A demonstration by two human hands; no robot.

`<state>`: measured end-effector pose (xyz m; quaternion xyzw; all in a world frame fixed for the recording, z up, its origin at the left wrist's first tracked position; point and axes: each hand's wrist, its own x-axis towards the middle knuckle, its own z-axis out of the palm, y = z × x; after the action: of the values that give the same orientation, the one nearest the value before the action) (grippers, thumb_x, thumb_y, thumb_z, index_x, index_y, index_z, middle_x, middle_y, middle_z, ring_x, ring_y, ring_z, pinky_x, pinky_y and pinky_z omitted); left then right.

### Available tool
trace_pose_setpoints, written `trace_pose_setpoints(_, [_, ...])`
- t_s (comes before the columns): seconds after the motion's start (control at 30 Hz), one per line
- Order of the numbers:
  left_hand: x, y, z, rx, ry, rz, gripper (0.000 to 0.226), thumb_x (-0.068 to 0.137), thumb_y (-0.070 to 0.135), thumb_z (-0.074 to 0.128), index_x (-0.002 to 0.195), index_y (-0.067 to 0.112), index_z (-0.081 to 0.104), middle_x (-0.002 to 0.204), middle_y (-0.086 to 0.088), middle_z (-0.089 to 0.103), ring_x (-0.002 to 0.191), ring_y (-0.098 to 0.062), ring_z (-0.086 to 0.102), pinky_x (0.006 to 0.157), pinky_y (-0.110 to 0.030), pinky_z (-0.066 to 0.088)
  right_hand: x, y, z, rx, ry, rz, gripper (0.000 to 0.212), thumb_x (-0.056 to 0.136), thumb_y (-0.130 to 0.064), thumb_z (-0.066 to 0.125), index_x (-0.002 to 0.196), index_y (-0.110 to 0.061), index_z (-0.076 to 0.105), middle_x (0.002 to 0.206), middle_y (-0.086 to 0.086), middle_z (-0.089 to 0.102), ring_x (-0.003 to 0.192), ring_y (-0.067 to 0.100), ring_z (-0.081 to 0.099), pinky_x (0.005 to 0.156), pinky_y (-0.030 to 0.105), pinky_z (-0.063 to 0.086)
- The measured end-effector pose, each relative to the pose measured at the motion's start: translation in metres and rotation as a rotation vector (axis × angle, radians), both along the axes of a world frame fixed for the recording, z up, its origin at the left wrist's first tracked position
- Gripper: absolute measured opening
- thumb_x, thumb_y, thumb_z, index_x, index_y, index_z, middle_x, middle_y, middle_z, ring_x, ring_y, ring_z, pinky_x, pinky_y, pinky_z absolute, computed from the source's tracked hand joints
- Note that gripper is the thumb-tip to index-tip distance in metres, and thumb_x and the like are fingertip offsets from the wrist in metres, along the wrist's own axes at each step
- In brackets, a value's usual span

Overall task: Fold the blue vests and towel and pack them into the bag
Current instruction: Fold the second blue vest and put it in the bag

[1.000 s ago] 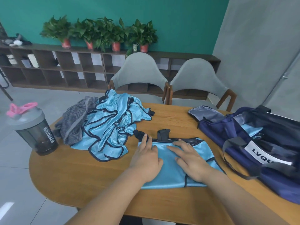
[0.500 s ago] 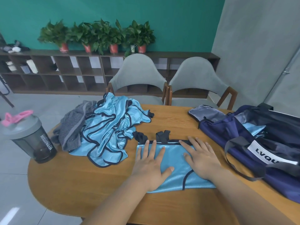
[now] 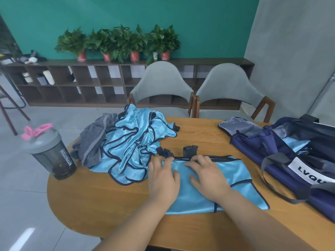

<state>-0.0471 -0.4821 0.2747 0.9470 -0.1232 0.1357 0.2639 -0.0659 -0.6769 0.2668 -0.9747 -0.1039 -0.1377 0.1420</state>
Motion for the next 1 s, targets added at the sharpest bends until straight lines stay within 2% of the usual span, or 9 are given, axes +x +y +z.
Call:
trace_pose_setpoints(0.17, [0.039, 0.012, 0.018, 0.016, 0.294, 0.043, 0.053, 0.099, 0.049, 0.056, 0.151, 0.039, 0.047, 0.14, -0.005, 0.05, 0.132, -0.029, 0.044, 0.113, -0.042, 0.039, -0.002, -0.001, -0.009, -0.054, 0.034, -0.02, 0.045, 0.099, -0.042, 0.047, 0.144, -0.042, 0.054, 0.141, -0.012, 0.041, 0.131, 0.017, 0.038, 0.107, 0.037, 0.04])
trace_pose_setpoints(0.33, [0.072, 0.011, 0.011, -0.181, 0.402, -0.038, 0.053, 0.101, 0.038, 0.066, 0.151, 0.024, 0.053, 0.15, -0.003, 0.054, 0.138, -0.025, 0.051, 0.114, -0.045, 0.044, -0.001, 0.001, -0.006, -0.067, 0.094, -0.035, 0.049, 0.103, -0.044, 0.039, 0.151, -0.046, 0.045, 0.146, -0.012, 0.034, 0.136, 0.016, 0.031, 0.112, 0.035, 0.033])
trace_pose_setpoints(0.47, [0.072, 0.007, 0.0, -0.215, 0.31, 0.015, 0.058, 0.102, 0.031, 0.064, 0.156, 0.022, 0.046, 0.151, -0.004, 0.052, 0.136, -0.027, 0.052, 0.114, -0.046, 0.043, -0.001, 0.004, -0.005, -0.075, 0.09, -0.055, 0.052, 0.101, -0.045, 0.035, 0.152, -0.048, 0.043, 0.146, -0.011, 0.035, 0.135, 0.018, 0.033, 0.111, 0.038, 0.034])
trace_pose_setpoints(0.6, [0.036, -0.01, 0.007, -0.106, -0.021, 0.091, 0.047, 0.095, 0.019, 0.063, 0.142, 0.02, 0.056, 0.133, -0.005, 0.049, 0.123, -0.027, 0.048, 0.105, -0.043, 0.045, 0.002, 0.004, -0.004, -0.065, 0.143, -0.069, 0.053, 0.099, -0.048, 0.033, 0.152, -0.05, 0.041, 0.147, -0.012, 0.034, 0.137, 0.017, 0.029, 0.113, 0.038, 0.031])
trace_pose_setpoints(0.73, [-0.003, -0.024, -0.002, 0.088, -0.076, -0.103, 0.032, 0.097, 0.032, 0.048, 0.124, 0.026, 0.063, 0.12, 0.005, 0.054, 0.117, -0.023, 0.052, 0.096, -0.039, 0.046, 0.009, -0.007, -0.003, 0.205, 0.201, -0.026, 0.05, 0.093, -0.038, 0.048, 0.142, -0.046, 0.055, 0.14, -0.018, 0.044, 0.131, 0.011, 0.037, 0.114, 0.037, 0.033])
trace_pose_setpoints(0.8, [-0.008, -0.023, -0.011, 0.278, 0.019, -0.164, 0.054, 0.102, 0.05, 0.031, 0.145, 0.026, 0.052, 0.147, 0.001, 0.046, 0.141, -0.025, 0.039, 0.117, -0.042, 0.034, 0.007, -0.019, -0.001, 0.443, 0.199, 0.019, 0.047, 0.09, -0.021, 0.053, 0.132, -0.039, 0.066, 0.135, -0.02, 0.053, 0.13, 0.006, 0.046, 0.116, 0.034, 0.036])
trace_pose_setpoints(0.83, [-0.006, -0.021, -0.014, 0.349, 0.063, -0.181, 0.064, 0.103, 0.057, 0.024, 0.157, 0.026, 0.039, 0.163, -0.002, 0.032, 0.153, -0.027, 0.024, 0.126, -0.045, 0.021, 0.005, -0.027, 0.001, 0.478, 0.189, 0.021, 0.046, 0.09, -0.016, 0.053, 0.128, -0.037, 0.069, 0.135, -0.021, 0.054, 0.13, 0.004, 0.049, 0.116, 0.033, 0.037])
trace_pose_setpoints(0.93, [-0.001, -0.019, -0.01, 0.481, 0.213, -0.239, 0.08, 0.101, 0.072, 0.008, 0.168, 0.03, -0.001, 0.174, -0.001, -0.018, 0.159, -0.023, -0.022, 0.129, -0.051, -0.008, -0.005, -0.064, 0.001, 0.2, 0.131, -0.033, 0.043, 0.095, -0.034, 0.047, 0.134, -0.045, 0.062, 0.148, -0.021, 0.048, 0.139, 0.011, 0.044, 0.118, 0.041, 0.034])
trace_pose_setpoints(1.0, [0.002, -0.02, -0.006, 0.537, 0.257, -0.269, 0.087, 0.097, 0.079, 0.002, 0.167, 0.029, -0.012, 0.17, -0.001, -0.031, 0.155, -0.022, -0.034, 0.128, -0.052, -0.012, -0.011, -0.089, -0.002, -0.022, 0.171, -0.094, 0.044, 0.103, -0.055, 0.035, 0.145, -0.055, 0.046, 0.16, -0.015, 0.037, 0.15, 0.017, 0.031, 0.124, 0.046, 0.024])
